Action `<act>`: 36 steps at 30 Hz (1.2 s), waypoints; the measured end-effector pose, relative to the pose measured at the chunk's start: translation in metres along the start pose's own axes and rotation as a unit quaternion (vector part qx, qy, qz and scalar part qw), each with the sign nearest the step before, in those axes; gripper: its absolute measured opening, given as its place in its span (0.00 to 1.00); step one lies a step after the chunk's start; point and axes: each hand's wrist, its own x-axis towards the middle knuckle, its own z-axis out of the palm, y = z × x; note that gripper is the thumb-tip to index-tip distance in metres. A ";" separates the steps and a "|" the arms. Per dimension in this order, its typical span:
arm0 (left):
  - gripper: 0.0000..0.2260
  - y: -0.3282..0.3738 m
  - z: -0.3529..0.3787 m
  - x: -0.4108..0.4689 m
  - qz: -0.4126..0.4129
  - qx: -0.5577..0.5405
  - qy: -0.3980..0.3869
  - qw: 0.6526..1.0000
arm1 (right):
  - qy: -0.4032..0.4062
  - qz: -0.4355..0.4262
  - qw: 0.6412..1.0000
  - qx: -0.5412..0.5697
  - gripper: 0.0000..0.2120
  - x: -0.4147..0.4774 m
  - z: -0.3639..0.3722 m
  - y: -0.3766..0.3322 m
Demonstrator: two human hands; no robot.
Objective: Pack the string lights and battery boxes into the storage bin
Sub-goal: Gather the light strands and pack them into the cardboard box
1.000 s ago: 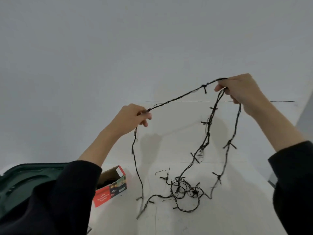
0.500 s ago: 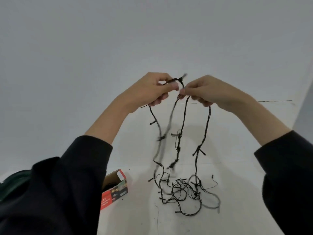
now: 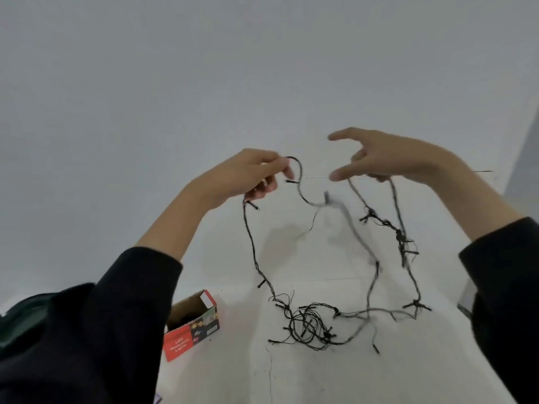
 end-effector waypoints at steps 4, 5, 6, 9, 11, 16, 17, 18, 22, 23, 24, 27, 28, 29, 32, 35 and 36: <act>0.13 0.026 0.013 0.016 0.025 0.067 -0.007 0.997 | -0.049 -0.057 0.996 0.048 0.09 0.005 0.025 -0.015; 0.12 0.024 0.012 0.017 0.021 0.069 0.010 0.997 | -0.035 -0.057 0.997 0.048 0.09 0.006 0.026 -0.014; 0.11 0.019 0.011 0.016 0.015 0.062 0.024 0.998 | -0.010 -0.051 0.998 0.046 0.10 0.006 0.025 -0.013; 0.10 -0.005 0.012 0.005 -0.007 0.027 -0.003 1.000 | 0.107 -0.027 0.992 0.065 0.11 0.006 0.014 -0.007; 0.10 -0.027 0.016 -0.006 -0.034 0.022 -0.036 0.999 | 0.200 -0.006 0.972 0.127 0.09 0.008 0.004 0.003; 0.12 -0.066 0.012 -0.024 -0.092 -0.053 -0.017 0.994 | 0.277 0.028 0.957 0.075 0.09 0.011 -0.008 0.031; 0.12 -0.063 0.010 -0.023 -0.081 -0.069 0.020 0.994 | 0.228 0.033 0.973 0.002 0.08 0.008 -0.006 0.033; 0.12 -0.055 0.009 -0.021 -0.060 -0.073 0.057 0.994 | 0.156 0.036 0.986 -0.055 0.09 0.004 -0.002 0.031; 0.12 0.000 0.013 -0.007 0.037 0.018 0.053 0.998 | -0.052 -0.008 0.999 0.012 0.27 -0.007 0.016 0.005; 0.12 0.013 0.016 -0.004 0.055 0.049 0.038 0.997 | -0.064 -0.034 0.996 0.045 0.24 -0.007 0.019 -0.001; 0.11 0.023 0.019 -0.001 0.068 0.073 0.032 0.994 | -0.063 -0.049 0.995 0.056 0.16 -0.006 0.022 -0.007; 0.09 0.027 0.022 0.005 0.079 0.080 0.077 0.991 | 0.019 -0.048 0.998 0.046 0.11 -0.002 0.019 -0.017; 0.08 0.022 0.022 0.003 0.069 0.066 0.079 0.992 | 0.065 -0.038 0.995 0.062 0.11 0.000 0.015 -0.016; 0.08 0.012 0.024 0.000 0.056 0.058 0.065 0.995 | 0.114 -0.026 0.989 0.089 0.11 0.001 0.009 -0.014; 0.07 -0.029 0.029 -0.014 -0.010 0.084 -0.031 0.996 | 0.245 0.012 0.950 0.192 0.09 0.003 -0.007 -0.001; 0.10 -0.053 0.029 -0.020 -0.058 0.035 -0.011 0.998 | 0.289 0.021 0.948 0.135 0.08 0.002 -0.011 0.014; 0.11 -0.053 0.025 -0.018 -0.047 -0.008 0.053 0.997 | 0.242 0.020 0.968 0.058 0.07 0.001 -0.009 0.019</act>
